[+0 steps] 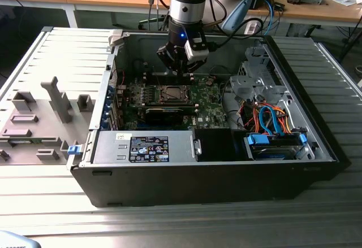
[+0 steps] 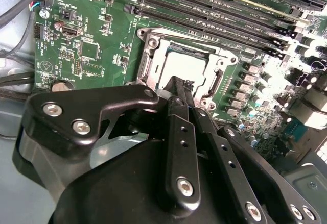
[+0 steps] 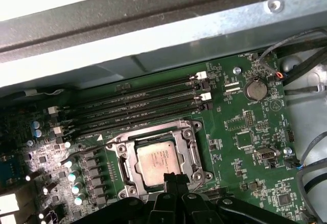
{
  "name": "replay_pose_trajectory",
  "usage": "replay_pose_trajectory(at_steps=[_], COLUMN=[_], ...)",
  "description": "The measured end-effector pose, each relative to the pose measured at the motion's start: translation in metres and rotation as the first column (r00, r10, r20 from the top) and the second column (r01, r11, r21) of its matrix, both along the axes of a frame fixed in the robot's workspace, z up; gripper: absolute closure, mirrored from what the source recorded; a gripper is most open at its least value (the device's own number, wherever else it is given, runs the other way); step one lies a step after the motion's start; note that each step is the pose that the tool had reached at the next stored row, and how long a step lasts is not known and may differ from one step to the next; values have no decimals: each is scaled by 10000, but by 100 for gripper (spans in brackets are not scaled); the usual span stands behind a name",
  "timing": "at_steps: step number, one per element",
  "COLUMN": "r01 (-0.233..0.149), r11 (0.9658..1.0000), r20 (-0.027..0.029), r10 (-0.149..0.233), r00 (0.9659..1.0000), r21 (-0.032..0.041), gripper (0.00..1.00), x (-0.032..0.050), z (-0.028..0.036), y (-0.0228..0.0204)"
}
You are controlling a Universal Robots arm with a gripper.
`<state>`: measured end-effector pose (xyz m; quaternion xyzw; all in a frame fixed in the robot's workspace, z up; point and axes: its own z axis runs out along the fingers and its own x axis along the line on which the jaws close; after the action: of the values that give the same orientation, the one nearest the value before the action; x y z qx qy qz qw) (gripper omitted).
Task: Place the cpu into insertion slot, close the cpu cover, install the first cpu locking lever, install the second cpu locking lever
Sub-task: 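Install the first cpu locking lever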
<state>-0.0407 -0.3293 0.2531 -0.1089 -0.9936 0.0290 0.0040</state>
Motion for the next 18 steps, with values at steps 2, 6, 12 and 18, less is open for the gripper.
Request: replay_pose_trajectory(at_steps=[2, 6, 12, 18], r01=[-31, -123, -256, -419], r11=[10000, 9999, 9997, 9991], r20=[0, 0, 0, 0], r10=[31, 123, 256, 419], r00=[10000, 9999, 9997, 9991], r21=[0, 1, 0, 1], gripper=[89, 89, 89, 89], x=[0, 0, 0, 0], z=[0, 0, 0, 0], y=[0, 0, 0, 0])
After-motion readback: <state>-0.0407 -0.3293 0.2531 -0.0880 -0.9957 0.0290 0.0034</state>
